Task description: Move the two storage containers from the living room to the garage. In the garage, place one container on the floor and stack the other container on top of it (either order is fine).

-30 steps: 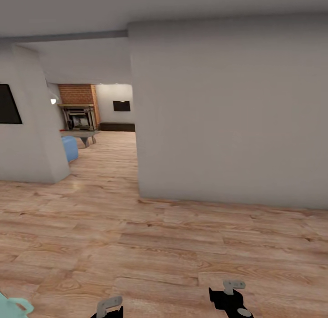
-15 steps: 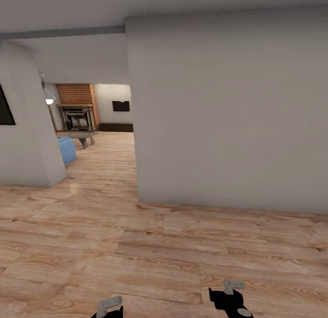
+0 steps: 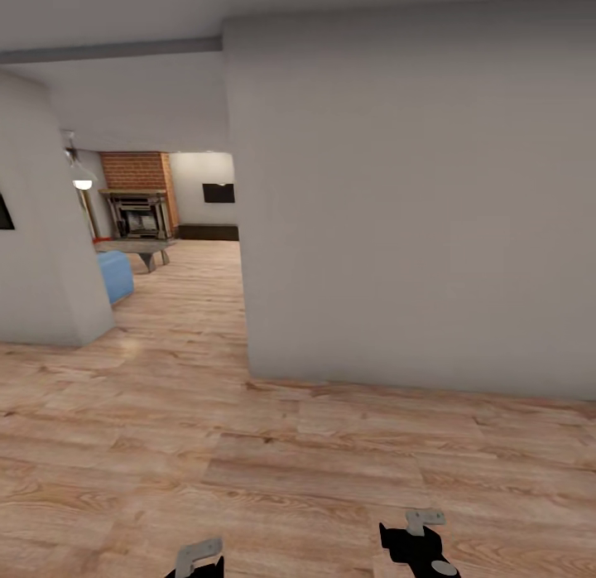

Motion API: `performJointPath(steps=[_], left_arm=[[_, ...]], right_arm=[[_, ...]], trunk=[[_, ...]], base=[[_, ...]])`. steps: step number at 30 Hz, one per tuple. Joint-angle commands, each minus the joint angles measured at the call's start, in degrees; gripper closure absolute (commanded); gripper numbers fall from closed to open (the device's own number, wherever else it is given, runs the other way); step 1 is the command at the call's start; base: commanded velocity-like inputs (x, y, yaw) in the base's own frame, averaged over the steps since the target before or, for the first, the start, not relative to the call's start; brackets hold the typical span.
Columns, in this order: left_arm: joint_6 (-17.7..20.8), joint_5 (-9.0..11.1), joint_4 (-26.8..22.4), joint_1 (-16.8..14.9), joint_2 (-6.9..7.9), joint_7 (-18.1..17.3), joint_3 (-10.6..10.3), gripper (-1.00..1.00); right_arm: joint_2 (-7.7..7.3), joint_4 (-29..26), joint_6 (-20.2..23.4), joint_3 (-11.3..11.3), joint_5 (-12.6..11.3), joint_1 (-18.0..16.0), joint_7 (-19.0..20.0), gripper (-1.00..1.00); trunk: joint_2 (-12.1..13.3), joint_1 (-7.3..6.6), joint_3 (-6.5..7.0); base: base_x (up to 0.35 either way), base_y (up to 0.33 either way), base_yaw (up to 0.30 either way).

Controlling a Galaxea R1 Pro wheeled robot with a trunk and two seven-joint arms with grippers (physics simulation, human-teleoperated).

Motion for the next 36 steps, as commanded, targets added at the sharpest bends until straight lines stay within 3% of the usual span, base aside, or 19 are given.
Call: performJointPath(steps=[1,10,36], left_arm=[[-0.19,-0.14,0.07,-0.02,-0.06,0.0,0.24,-1.0],[-0.19,-0.14,0.06,-0.02,-0.06,0.02,0.24,-1.0],[-0.19,-0.14,0.05,-0.03,-0.06,0.02,0.21,-1.0]], right_arm=[[-0.04,0.04,-0.2,0.49,-0.59,-0.02,-0.27,-1.0],[-0.04,0.35,-0.2,0.49,-0.59,-0.02,-0.27,-1.0],[-0.04,0.39,-0.2,0.49,-0.59,-0.02,-0.27,-1.0]], trunk=[[-0.03,0.05,-0.02],[-0.03,0.05,-0.04],[-0.03,0.05,-0.63]], base=[[0.327,0.0,0.0],[0.327,0.0,0.052],[0.327,0.0,0.268]])
